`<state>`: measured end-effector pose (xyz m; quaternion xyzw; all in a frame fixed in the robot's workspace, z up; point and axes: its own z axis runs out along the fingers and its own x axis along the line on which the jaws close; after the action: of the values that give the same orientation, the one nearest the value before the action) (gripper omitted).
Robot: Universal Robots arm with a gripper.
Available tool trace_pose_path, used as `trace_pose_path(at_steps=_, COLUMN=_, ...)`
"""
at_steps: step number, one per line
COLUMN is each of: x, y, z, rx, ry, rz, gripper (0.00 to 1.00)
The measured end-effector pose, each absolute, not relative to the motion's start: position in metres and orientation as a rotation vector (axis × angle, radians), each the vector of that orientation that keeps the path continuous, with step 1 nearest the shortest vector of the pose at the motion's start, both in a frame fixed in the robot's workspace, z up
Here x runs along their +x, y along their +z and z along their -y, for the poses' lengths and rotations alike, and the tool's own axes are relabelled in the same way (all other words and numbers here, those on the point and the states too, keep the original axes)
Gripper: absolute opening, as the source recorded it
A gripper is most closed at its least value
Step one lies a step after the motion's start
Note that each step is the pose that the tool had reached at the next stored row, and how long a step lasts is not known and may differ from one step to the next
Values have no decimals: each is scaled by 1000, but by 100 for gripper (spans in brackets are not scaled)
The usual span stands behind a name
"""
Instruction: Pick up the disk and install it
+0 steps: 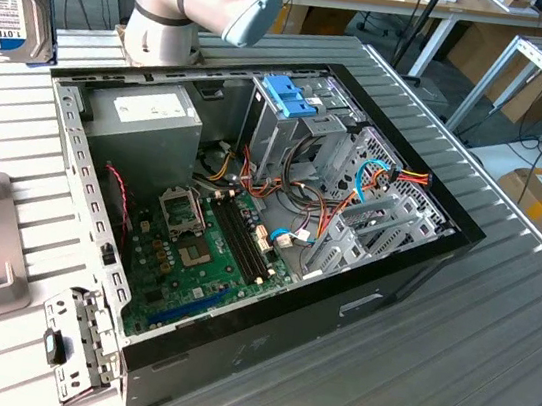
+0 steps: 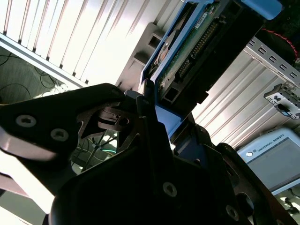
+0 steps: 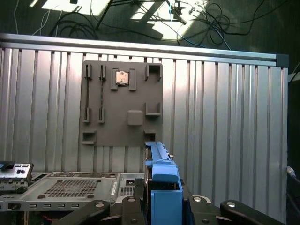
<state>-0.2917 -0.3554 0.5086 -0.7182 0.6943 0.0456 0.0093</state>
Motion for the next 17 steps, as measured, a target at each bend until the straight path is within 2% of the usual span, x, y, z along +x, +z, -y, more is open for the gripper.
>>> trace_pose_path(at_steps=17, x=-280, y=508, z=355, rx=-2243, ry=143, rz=-2168, gripper=37)
